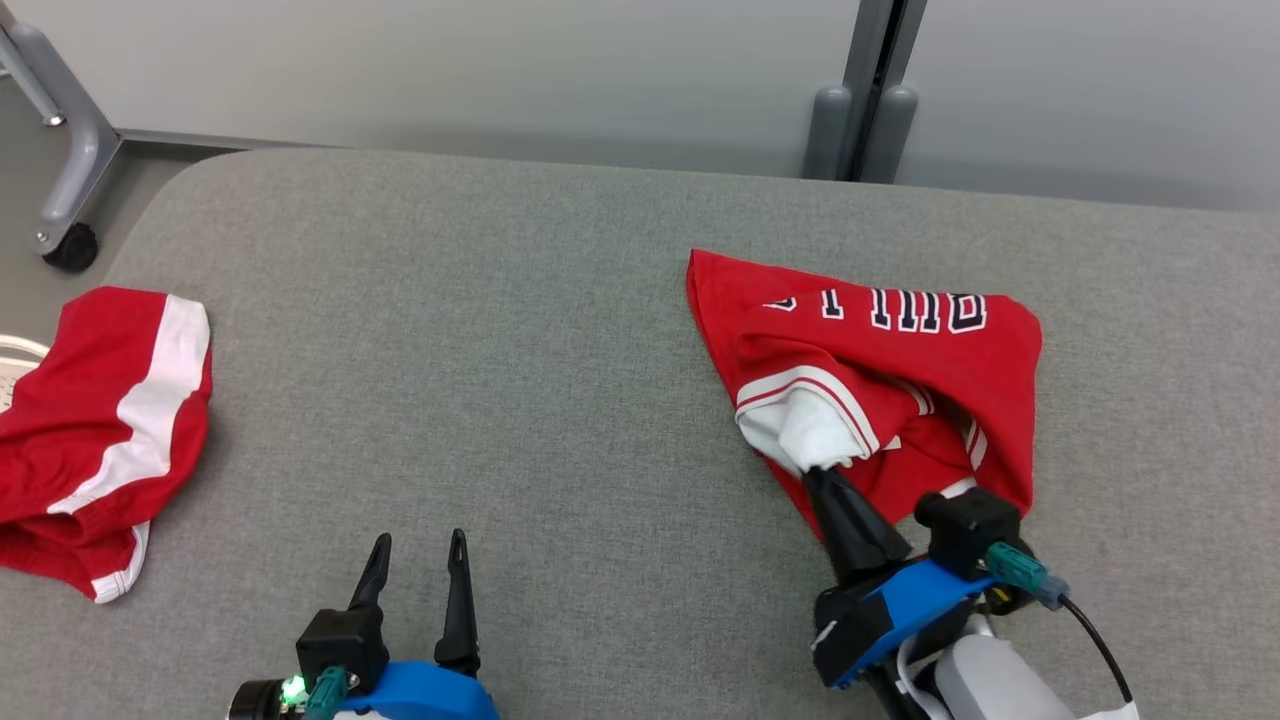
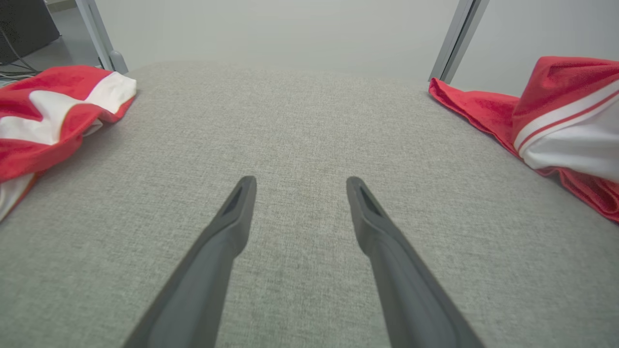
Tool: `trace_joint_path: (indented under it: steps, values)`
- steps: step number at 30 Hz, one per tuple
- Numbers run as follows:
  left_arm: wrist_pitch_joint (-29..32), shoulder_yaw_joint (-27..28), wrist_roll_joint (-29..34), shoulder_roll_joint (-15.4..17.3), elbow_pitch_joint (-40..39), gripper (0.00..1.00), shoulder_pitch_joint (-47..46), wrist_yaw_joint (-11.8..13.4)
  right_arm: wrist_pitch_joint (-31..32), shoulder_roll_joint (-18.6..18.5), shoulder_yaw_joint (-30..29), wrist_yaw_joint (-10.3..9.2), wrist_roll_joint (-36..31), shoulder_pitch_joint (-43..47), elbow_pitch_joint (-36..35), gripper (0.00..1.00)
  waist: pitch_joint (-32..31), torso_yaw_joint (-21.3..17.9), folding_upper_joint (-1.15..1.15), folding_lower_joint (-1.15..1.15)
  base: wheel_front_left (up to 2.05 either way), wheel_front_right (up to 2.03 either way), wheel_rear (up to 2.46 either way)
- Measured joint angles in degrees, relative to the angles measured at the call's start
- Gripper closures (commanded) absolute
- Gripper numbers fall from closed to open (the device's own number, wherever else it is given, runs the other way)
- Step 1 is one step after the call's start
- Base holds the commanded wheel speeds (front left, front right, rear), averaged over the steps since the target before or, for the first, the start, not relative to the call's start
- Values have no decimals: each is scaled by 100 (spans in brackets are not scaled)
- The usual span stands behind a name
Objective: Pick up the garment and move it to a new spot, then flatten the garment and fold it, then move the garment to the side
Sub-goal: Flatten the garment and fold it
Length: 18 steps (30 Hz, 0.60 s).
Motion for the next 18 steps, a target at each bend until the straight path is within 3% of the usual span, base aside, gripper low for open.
trace_joint_path:
  steps: [3, 7, 11, 18]
  values:
    - [0, 5, 1, 1, 60, 0, 58, -20, 2, 25, 716, 0, 1212, 1, -517, 100, -153, -66, 0, 0, 0, 0, 0]
    - [0, 2, 7, 0, 159, 0, 180, -55, 1, 26, 1066, -1, 2112, -237, -1213, 100, -384, -167, 0, 0, 0, 0, 0]
    - [0, -7, 7, 0, 258, 0, 282, -98, 0, 23, 909, -1, 2310, -666, -1746, 100, -625, -246, 0, 0, 0, 0, 0]
    - [0, 10, -21, -3, 308, 0, 470, -102, 0, -87, 58, -1, 2175, -1379, -2086, 100, -884, -365, -1, -1, 0, 0, 0]
